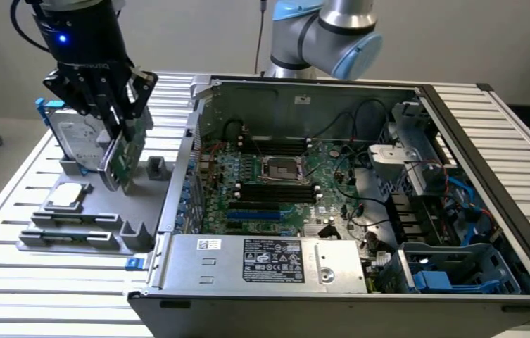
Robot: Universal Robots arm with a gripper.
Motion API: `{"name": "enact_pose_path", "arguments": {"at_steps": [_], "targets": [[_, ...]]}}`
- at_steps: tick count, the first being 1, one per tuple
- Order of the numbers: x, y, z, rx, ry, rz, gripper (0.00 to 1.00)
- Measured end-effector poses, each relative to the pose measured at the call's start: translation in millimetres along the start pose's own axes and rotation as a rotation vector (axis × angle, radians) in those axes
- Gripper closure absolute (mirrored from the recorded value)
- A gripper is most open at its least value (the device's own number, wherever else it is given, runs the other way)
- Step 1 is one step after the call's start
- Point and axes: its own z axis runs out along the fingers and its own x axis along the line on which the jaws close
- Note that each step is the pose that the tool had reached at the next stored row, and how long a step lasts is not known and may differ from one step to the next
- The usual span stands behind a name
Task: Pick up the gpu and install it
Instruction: 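Pick up the gpu and move the gpu toward the slot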
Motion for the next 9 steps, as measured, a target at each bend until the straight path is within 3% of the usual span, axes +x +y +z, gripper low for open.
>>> {"name": "enact_pose_path", "arguments": {"at_steps": [9], "targets": [[-16.2,0.3,-27.8,-0.0096,0.0002,-0.006,0.74]]}}
